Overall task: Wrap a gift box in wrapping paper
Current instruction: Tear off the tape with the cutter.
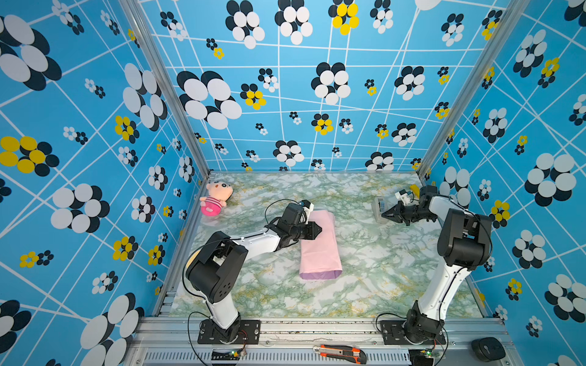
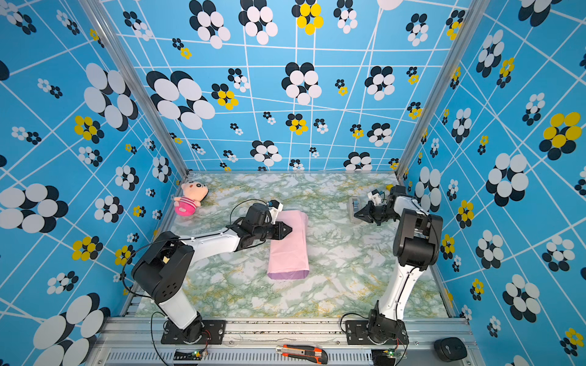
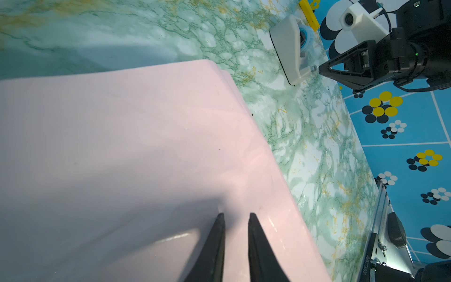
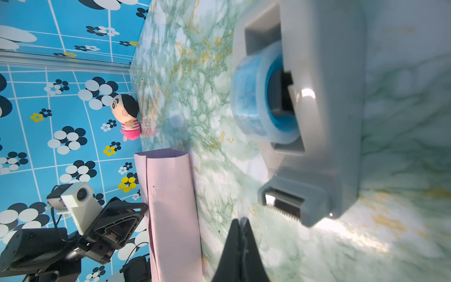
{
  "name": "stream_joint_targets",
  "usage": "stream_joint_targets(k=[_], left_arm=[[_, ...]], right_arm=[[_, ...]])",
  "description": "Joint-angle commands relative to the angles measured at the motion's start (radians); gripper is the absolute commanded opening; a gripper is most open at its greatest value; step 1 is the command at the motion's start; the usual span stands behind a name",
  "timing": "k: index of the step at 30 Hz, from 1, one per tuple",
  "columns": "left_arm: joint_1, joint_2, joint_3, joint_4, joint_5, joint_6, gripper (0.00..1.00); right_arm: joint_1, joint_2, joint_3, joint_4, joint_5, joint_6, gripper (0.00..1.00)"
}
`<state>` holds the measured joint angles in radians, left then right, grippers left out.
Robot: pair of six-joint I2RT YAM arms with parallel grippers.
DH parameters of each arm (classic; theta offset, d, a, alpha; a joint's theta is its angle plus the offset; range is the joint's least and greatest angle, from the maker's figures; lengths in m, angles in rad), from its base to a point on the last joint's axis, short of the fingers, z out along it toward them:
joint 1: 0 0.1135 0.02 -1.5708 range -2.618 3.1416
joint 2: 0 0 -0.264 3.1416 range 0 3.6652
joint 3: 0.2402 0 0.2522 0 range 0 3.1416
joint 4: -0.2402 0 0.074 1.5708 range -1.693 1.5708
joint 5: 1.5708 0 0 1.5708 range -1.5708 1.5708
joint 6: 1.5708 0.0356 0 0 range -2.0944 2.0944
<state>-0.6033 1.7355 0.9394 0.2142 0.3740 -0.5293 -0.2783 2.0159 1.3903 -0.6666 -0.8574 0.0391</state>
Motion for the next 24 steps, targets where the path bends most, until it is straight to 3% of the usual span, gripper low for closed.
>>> stream_joint_targets(k=[1,10,24], left_arm=[[-0.009,0.087,-0.044,-0.193,-0.089,0.024,0.21],[-0.010,0.081,-0.045,-0.194,-0.092,0.026,0.21],[-0.011,0.087,-0.042,-0.188,-0.090,0.024,0.21]], right_arm=[[-0.006,-0.065,-0.066,0.025,-0.007,0.057,0.00],[-0.026,-0.106,-0.156,0.103,0.064,0.129,0.00],[-0.039,-0.131,-0.210,0.109,0.032,0.128,0.00]])
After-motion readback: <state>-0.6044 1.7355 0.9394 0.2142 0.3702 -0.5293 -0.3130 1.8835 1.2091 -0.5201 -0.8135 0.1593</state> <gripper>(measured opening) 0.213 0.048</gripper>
